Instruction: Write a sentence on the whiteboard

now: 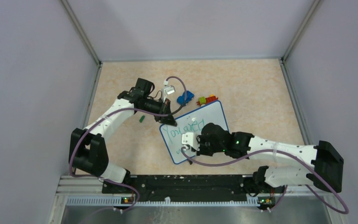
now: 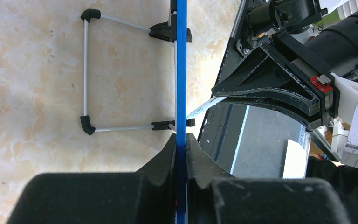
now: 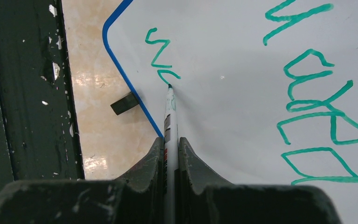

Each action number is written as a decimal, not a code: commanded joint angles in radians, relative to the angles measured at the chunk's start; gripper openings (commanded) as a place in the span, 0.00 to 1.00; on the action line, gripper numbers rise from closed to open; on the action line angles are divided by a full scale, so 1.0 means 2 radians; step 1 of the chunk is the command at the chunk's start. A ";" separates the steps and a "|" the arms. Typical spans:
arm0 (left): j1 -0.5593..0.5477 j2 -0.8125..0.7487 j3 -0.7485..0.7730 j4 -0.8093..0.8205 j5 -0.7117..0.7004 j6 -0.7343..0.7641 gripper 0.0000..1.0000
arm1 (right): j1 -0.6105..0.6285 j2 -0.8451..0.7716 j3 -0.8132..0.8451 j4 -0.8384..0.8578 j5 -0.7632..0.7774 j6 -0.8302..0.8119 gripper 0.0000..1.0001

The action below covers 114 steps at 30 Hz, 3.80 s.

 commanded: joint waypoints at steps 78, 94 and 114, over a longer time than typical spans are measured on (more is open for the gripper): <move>-0.002 0.012 0.000 0.009 -0.005 0.001 0.00 | -0.019 -0.024 -0.010 -0.016 -0.005 -0.009 0.00; -0.002 0.009 -0.003 0.008 -0.007 0.001 0.00 | -0.014 -0.017 0.001 0.002 0.007 0.001 0.00; -0.002 0.011 -0.001 0.008 -0.006 -0.001 0.00 | -0.046 -0.052 0.015 -0.017 -0.041 0.003 0.00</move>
